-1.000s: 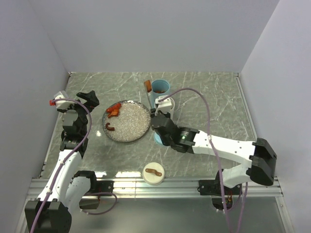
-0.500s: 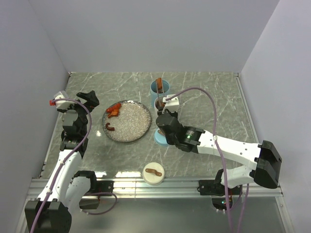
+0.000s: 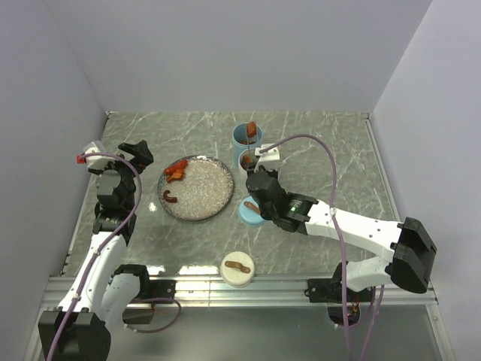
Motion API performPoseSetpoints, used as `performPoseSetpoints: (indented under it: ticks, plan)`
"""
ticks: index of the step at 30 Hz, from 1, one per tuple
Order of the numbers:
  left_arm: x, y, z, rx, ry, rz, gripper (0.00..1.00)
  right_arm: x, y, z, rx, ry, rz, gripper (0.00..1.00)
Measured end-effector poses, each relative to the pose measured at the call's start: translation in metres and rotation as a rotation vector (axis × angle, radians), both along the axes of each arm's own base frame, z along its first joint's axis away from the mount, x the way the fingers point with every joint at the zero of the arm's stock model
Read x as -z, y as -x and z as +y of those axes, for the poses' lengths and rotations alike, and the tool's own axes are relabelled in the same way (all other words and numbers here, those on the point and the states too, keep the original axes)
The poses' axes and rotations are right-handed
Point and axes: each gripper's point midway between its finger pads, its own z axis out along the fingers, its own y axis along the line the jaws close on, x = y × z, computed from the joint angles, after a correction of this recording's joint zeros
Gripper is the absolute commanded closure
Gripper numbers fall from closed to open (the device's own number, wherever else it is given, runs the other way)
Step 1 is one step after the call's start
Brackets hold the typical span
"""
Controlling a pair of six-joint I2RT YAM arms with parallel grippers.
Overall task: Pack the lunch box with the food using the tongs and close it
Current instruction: Place the food into the lunch box
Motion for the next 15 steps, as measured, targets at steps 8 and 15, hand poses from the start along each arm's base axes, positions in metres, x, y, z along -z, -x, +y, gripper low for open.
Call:
performPoseSetpoints:
  ticks: [8, 15]
  plan:
    - [0.0, 0.0, 0.0, 0.0, 0.0, 0.0, 0.01, -0.001, -0.0036, 0.0043, -0.022, -0.008, -0.004, 0.59]
    - [0.0, 0.0, 0.0, 0.0, 0.0, 0.0, 0.0, -0.0013, -0.0047, 0.0052, -0.03, -0.002, -0.006, 0.54]
